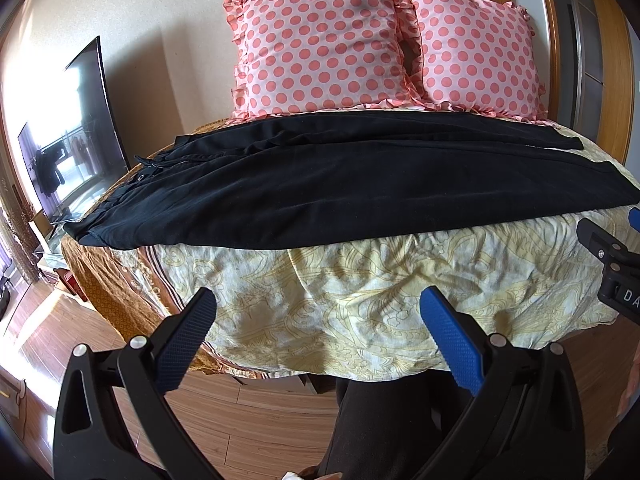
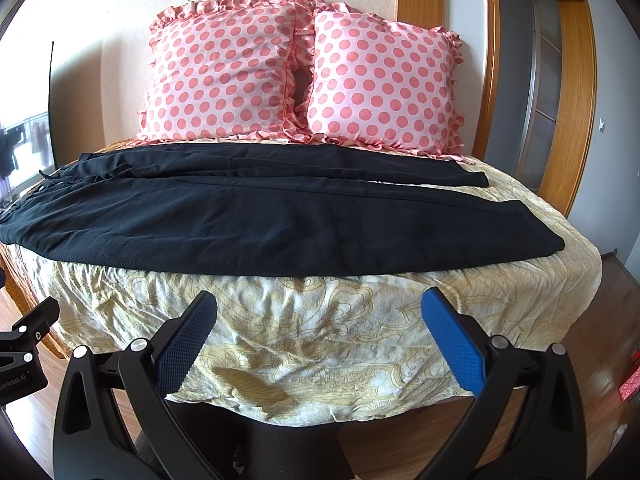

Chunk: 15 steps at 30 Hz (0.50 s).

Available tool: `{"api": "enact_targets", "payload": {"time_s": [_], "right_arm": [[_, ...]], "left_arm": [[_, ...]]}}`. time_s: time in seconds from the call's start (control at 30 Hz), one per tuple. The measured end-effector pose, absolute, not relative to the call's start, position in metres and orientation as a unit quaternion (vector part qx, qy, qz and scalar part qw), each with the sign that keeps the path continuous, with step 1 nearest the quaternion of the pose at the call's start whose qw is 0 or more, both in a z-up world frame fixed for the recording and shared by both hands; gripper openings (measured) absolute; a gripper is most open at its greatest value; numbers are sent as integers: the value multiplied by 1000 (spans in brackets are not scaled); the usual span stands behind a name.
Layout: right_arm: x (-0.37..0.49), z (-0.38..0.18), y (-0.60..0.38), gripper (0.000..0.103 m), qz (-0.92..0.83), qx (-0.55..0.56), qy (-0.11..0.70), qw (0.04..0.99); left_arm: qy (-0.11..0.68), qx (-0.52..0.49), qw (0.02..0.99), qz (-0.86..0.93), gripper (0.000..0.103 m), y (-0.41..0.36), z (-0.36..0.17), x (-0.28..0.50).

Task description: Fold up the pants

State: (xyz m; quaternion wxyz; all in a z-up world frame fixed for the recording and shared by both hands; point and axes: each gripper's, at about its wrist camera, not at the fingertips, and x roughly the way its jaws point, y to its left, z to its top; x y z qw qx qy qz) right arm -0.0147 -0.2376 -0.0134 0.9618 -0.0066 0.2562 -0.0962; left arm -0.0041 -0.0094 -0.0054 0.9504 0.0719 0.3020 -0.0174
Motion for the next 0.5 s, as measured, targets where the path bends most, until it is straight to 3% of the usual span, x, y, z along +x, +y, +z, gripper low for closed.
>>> {"api": "enact_targets", "payload": {"time_s": [0.5], "right_arm": [[-14, -15, -234, 102, -96, -5, 257, 962]], "left_arm": [[303, 72, 950, -17, 101, -9, -5, -4]]}}
